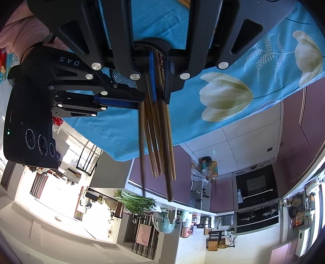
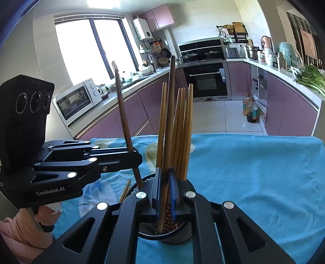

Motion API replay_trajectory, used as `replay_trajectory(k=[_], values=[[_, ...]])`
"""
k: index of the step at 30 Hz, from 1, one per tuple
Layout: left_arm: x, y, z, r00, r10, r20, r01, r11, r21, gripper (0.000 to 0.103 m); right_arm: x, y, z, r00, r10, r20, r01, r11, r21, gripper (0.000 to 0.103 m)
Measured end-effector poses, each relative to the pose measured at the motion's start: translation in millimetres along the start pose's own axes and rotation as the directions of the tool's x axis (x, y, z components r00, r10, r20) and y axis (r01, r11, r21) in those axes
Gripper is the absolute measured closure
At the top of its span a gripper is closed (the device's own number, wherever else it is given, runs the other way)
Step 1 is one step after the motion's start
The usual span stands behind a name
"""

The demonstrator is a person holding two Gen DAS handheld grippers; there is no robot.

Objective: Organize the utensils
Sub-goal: 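Open both grippers and withdraw them from the holder, then lower the right gripper onto one of the last two chopsticks and close while the left gripper grasps the other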

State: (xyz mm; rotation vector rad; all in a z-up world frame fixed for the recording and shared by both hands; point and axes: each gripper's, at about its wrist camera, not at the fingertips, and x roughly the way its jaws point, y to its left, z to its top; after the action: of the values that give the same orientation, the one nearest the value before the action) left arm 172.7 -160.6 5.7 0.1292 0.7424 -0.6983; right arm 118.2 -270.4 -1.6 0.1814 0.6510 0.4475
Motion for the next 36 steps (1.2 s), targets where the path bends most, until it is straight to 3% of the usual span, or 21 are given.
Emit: replay_trajectory(k=[10,16,20,22,26,28,31,33,36], values=[[9.3,10.3,-13.4,1.0,0.002,0.003,-0.002,0.999,-0.05,0.094,-1.9,-0.1,-2.0,1.0,0.003,0.004,-0.003,1.0,0.016,0.095],[-24.0,16.0,-33.7,0.993,0.062,0.103,-0.055,0.996,-0.065,0.076,-20.3,12.2,-6.7,0.998,0.038,0.04,-0.037,0.999,-0.024,0.083],[-57.9,24.7,-54.9,0.973,0.144,0.18,-0.129,0.987,-0.091,0.055,-36.3,34.8,-14.0,0.993,0.107,0.056,-0.102,0.99,-0.092,0.072],[-71.6,31.1,-68.6,0.963,0.181,0.2,-0.161,0.981,-0.112,0.049,-38.7,49.5,-22.3,0.984,0.172,0.035,-0.166,0.978,-0.125,0.069],[-87.7,43.0,-94.5,0.948,0.257,0.187,-0.229,0.96,-0.159,0.039,-29.0,73.3,-41.5,0.977,0.21,-0.026,-0.211,0.963,-0.168,0.068],[-91.0,48.8,-108.7,0.94,0.297,0.167,-0.267,0.946,-0.182,0.029,-15.8,80.4,-53.3,0.976,0.205,-0.074,-0.215,0.962,-0.168,0.067],[-90.4,52.3,-127.1,0.925,0.356,0.135,-0.329,0.925,-0.19,0.025,9.1,85.2,-71.7,0.972,0.178,-0.15,-0.2,0.968,-0.15,0.066],[-89.5,55.5,-137.7,0.922,0.369,0.116,-0.341,0.917,-0.206,0.012,24.5,86.7,-84.7,0.965,0.169,-0.199,-0.197,0.972,-0.129,0.066],[-83.9,56.6,-148.5,0.913,0.396,0.097,-0.366,0.901,-0.232,0.011,42.5,88.4,-96.9,0.959,0.143,-0.246,-0.175,0.978,-0.116,0.066]])
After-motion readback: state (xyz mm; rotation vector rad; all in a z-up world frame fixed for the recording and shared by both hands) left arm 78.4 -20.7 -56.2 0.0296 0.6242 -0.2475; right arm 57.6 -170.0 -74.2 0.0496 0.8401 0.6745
